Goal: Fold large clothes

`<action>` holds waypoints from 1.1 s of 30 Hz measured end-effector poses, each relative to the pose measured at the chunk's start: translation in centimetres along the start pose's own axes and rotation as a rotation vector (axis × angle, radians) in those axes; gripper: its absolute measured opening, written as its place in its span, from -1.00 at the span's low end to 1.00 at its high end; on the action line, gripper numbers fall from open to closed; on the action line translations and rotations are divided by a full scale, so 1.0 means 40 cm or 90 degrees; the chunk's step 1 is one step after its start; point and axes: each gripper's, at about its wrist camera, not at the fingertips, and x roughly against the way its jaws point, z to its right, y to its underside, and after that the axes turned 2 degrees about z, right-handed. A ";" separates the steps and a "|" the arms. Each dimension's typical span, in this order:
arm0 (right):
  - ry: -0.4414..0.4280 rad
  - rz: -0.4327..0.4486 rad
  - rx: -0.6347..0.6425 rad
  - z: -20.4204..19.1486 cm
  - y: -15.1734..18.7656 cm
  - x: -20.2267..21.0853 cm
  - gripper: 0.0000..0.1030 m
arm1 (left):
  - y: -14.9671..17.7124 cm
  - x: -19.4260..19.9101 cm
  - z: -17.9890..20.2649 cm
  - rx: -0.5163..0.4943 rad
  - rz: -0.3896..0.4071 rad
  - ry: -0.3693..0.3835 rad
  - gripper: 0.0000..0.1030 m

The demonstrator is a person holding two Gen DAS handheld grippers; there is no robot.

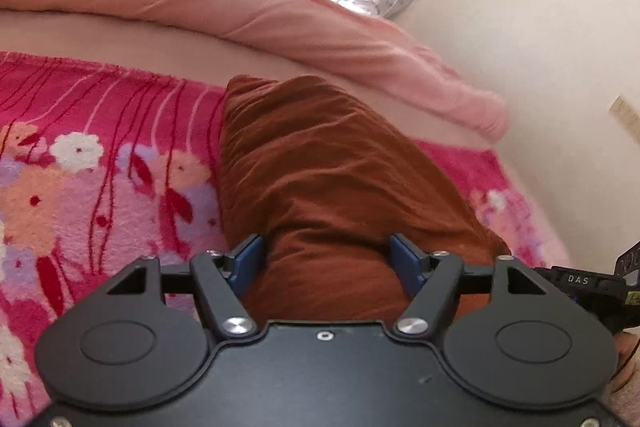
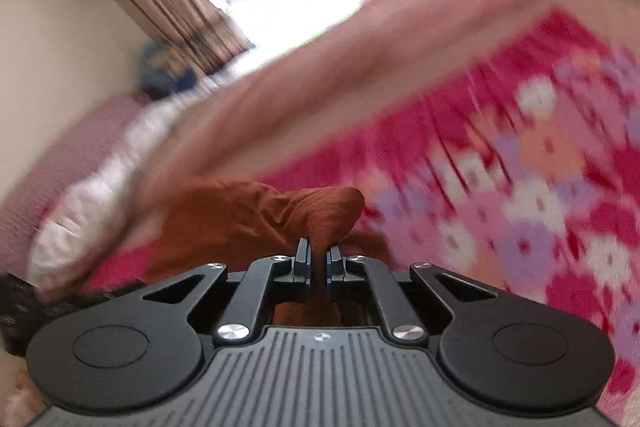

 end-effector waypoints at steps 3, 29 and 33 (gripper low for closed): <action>-0.036 0.010 -0.056 0.046 0.029 -0.014 -0.86 | 0.008 -0.002 -0.013 0.005 0.003 0.003 0.41; -0.024 0.106 -0.225 -0.012 0.353 0.331 0.57 | 0.388 0.388 0.041 -0.108 0.019 0.014 0.33; -0.048 0.111 -0.258 -0.012 0.344 0.301 0.57 | 0.399 0.345 0.059 -0.122 0.018 -0.028 0.20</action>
